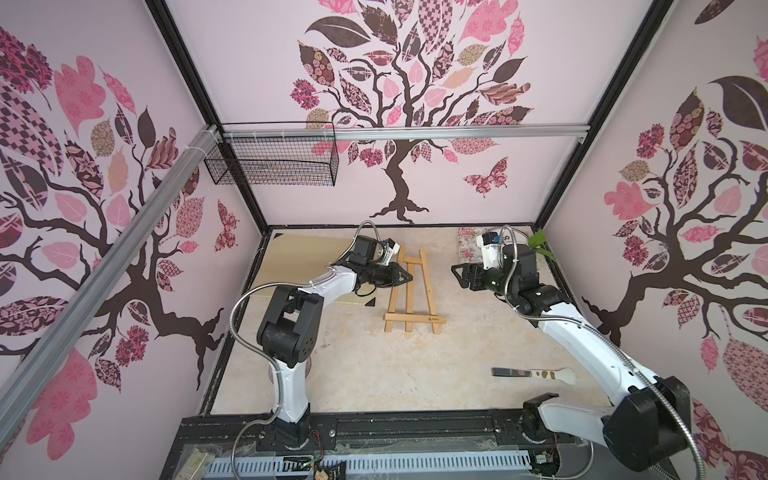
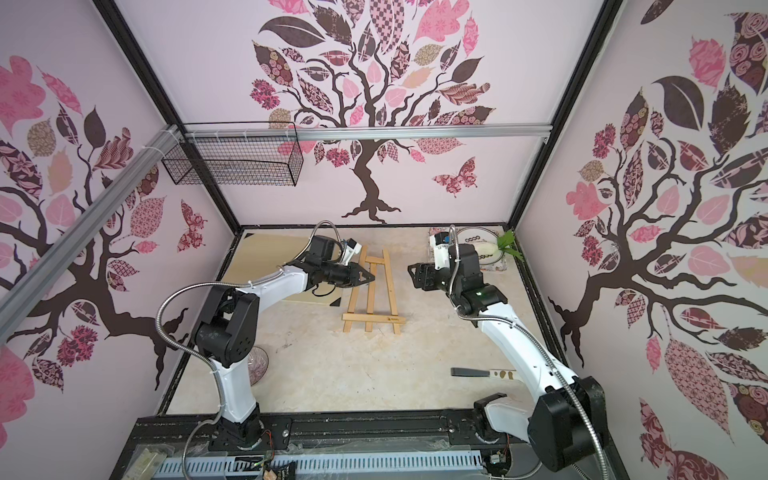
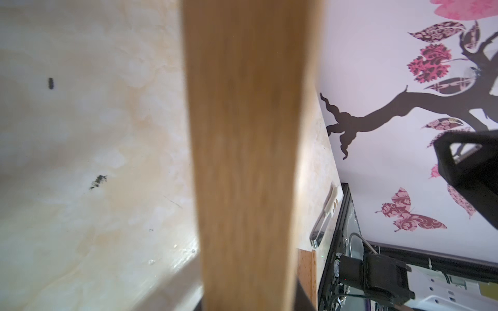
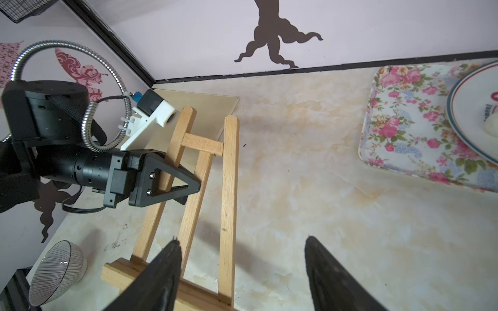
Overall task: Disassemble the easel
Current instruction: Place the easel at the center of the board.
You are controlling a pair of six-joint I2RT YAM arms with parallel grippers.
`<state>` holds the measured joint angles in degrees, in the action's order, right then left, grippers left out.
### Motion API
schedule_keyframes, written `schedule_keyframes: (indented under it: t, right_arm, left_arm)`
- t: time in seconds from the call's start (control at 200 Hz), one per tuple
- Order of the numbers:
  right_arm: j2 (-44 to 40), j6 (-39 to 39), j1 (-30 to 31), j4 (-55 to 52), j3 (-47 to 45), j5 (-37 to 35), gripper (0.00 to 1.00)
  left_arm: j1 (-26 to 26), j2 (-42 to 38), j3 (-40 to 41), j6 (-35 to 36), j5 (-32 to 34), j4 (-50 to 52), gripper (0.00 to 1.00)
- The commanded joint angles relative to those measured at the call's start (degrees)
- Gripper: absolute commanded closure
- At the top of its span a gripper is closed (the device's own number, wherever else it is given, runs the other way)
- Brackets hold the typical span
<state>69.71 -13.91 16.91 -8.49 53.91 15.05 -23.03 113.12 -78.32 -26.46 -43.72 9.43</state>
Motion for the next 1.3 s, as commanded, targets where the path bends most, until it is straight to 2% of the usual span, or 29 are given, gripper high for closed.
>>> schedule_keyframes:
  t: [0.0,0.31,0.76,1.0,1.296]
  right_arm:
    - [0.01,-1.88,-0.47,-0.55,-0.13,-1.31,0.26]
    - [3.95,-3.46,-0.65,-0.72,-1.80,-0.28,0.26]
    - [7.53,-4.81,-0.72,0.22,-2.32,1.73,0.26]
    - [8.83,-5.68,-0.74,1.21,-1.98,2.56,0.26]
    - [9.83,-6.37,-0.72,1.64,-1.52,3.29,0.26]
  left_arm:
    - [0.01,2.91,-6.14,-3.34,0.12,-1.35,1.00]
    - [0.04,12.89,-13.52,-7.70,1.37,-3.01,1.00]
    - [0.26,19.91,-20.00,-6.10,3.09,-0.57,1.00]
    - [0.52,20.76,-20.73,-5.05,4.74,0.26,0.87]
    - [0.70,21.39,-20.62,-4.21,6.26,0.68,0.80]
